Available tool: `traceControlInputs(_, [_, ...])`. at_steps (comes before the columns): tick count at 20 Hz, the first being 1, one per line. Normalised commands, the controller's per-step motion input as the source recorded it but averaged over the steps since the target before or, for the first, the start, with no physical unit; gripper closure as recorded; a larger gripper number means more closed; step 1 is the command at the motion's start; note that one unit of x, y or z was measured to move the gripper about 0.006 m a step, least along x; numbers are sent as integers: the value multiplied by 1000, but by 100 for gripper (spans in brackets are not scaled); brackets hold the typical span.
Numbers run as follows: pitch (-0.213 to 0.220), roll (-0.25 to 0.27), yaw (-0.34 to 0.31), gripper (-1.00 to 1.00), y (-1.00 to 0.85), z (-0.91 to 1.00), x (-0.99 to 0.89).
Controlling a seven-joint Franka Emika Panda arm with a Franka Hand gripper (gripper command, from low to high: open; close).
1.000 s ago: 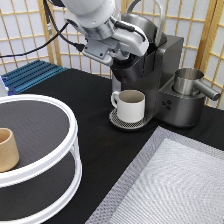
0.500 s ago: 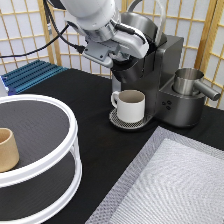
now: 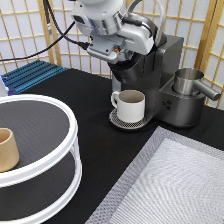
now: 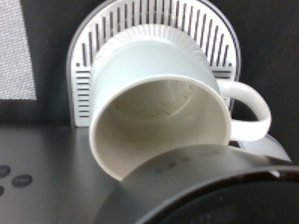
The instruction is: Make coffee
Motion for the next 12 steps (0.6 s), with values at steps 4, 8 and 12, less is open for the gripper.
traceControlInputs(4, [-88,-147,0,-100,159,72,-88])
traceControlInputs(8, [-93,-117,0,-100,79,232,-254])
traceControlInputs(12, [-61,-86,0,-100,14,325,-294])
